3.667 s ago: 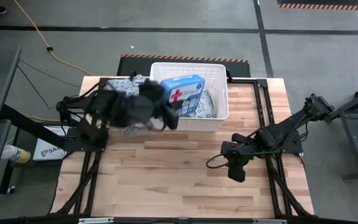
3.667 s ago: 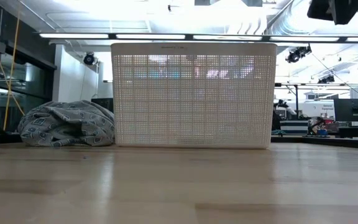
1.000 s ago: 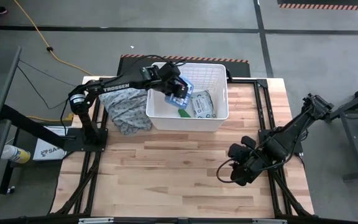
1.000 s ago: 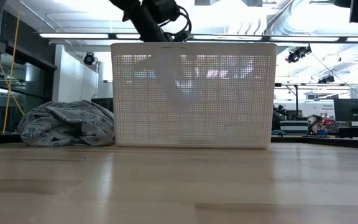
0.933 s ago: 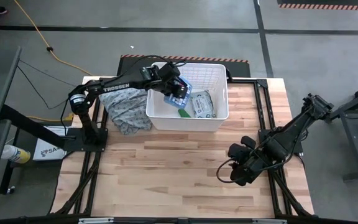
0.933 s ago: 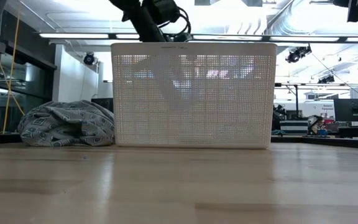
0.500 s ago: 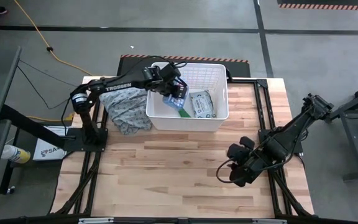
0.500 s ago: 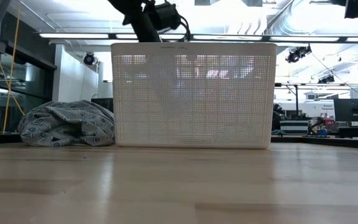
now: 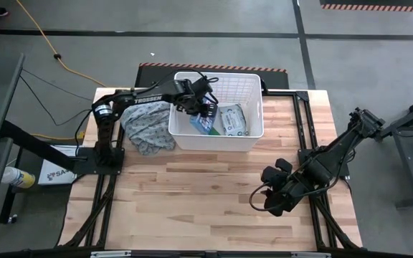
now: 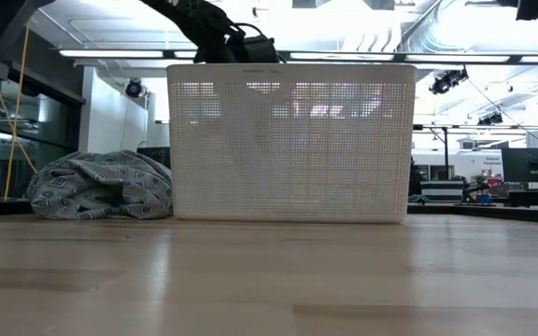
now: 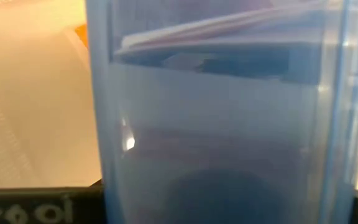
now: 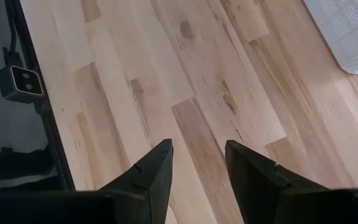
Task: Pick & place medical supplies in basket/bin
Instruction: Put the blue first aid kit into the white bin
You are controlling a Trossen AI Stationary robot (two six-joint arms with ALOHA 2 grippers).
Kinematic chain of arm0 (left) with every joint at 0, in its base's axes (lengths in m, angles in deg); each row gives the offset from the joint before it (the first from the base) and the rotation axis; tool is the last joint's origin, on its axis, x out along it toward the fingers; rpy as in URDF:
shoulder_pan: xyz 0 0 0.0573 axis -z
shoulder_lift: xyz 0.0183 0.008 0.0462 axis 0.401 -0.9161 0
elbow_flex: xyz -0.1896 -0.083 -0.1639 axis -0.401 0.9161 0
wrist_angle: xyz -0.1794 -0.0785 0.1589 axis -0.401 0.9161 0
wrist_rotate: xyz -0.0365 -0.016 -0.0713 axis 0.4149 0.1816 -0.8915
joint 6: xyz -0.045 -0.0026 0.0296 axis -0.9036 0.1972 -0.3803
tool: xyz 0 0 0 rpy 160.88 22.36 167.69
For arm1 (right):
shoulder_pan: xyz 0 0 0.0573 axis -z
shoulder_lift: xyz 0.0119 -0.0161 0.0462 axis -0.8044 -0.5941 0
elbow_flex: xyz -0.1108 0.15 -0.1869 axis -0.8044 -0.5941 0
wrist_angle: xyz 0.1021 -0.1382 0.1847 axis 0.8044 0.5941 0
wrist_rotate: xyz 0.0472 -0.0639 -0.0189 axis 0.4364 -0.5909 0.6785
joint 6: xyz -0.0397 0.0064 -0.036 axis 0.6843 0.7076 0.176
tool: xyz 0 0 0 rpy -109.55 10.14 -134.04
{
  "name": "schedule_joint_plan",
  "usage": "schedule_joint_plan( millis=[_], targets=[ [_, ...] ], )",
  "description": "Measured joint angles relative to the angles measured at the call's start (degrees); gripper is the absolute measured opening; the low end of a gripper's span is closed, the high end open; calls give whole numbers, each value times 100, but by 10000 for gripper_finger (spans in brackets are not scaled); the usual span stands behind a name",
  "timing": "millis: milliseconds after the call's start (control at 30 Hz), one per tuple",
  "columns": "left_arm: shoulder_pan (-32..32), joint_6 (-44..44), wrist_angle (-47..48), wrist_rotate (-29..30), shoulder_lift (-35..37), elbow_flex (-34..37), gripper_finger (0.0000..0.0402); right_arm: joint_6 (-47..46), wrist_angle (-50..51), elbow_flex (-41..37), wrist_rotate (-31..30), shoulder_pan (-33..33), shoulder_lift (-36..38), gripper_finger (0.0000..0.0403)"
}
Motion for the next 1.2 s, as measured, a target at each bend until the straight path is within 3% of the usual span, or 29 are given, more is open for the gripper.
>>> schedule_joint_plan(
  millis=[200, 567, 1200],
  targets=[
    [4, -36, 5, 104, -31, -7, 189, 7, 1, 0, 0, 0, 0, 141],
    [-25, 17, 192, 250, -42, -7, 248, 7, 6, 0, -22, 0, 0, 141],
    [-27, 333, 168, 219, 17, 7, 255, 3, 5, 0, -26, 0, 0, 141]
  ],
)
